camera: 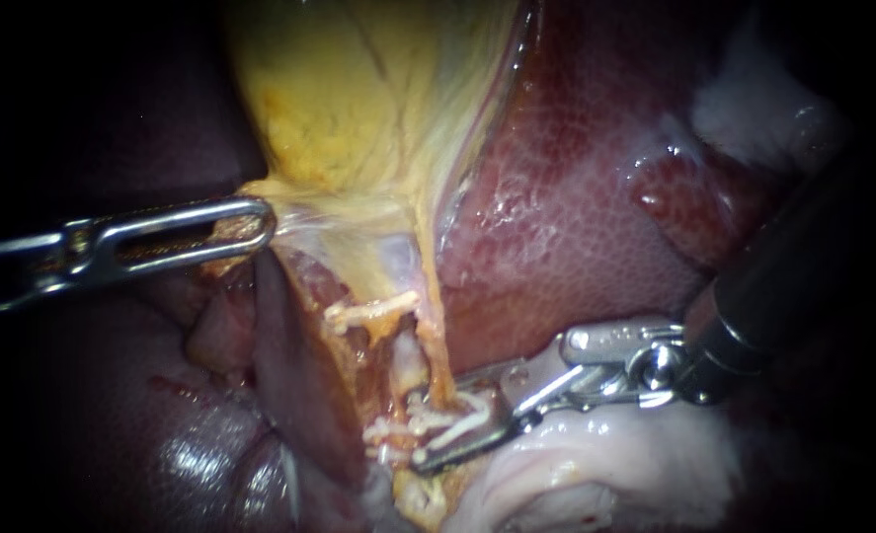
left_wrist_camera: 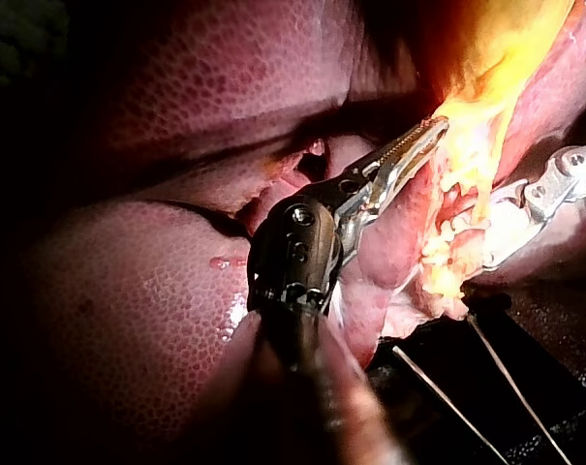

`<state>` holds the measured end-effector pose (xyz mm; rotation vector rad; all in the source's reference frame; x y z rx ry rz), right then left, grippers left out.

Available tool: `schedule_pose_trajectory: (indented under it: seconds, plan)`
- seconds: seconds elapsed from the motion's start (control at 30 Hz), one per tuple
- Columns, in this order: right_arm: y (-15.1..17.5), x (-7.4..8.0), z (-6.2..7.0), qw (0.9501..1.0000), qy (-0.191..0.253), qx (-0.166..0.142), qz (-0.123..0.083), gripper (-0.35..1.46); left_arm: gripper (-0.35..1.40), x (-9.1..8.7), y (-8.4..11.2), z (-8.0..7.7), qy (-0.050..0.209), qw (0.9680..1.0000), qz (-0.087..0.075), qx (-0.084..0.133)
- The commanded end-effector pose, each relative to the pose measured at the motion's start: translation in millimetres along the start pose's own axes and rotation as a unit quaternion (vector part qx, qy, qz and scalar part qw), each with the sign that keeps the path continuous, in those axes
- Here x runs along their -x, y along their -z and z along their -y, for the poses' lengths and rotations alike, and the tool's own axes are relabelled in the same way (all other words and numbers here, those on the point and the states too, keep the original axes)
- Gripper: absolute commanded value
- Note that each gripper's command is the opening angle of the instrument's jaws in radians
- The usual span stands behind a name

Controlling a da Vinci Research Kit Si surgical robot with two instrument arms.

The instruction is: Clipping second clip right tube

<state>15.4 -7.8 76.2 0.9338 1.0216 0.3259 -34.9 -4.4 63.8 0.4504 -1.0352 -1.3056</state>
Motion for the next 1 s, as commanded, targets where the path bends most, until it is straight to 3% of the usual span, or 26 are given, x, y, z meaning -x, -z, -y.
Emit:
schedule_pose_trajectory:
  seconds: [0.03,0.23,0.3,0.33,0.5,1.0]
  plan:
    - [0.0,0.0,-0.1,1.0,-0.002,0.0,-0.001,0.4,-0.35,0.0,0.0,0.0,0.0,1.0,0.0,0.0]
    - [0.1,-0.1,-1.0,0.9998,-0.014,0.007,-0.011,0.29,-0.35,0.0,-0.1,0.0,0.0,1.0,0.0,0.0]
    - [0.2,0.2,-1.4,0.9997,-0.022,0.006,-0.011,-0.06,-0.35,0.0,-0.1,0.0,0.0,1.0,0.0,0.0]
    - [0.4,0.3,-1.7,0.9997,-0.022,0.006,-0.011,-0.34,-0.35,-0.1,-0.1,0.1,0.0,1.0,0.0,0.0]
    - [0.8,0.6,-2.7,0.9996,-0.022,0.009,-0.012,-0.35,-0.35,-0.1,-0.1,0.1,0.0,1.0,0.001,0.001]
    - [0.4,1.1,-2.6,0.9996,-0.026,0.01,-0.009,-0.35,-0.35,0.0,-0.2,0.1,0.0,1.0,0.001,0.002]
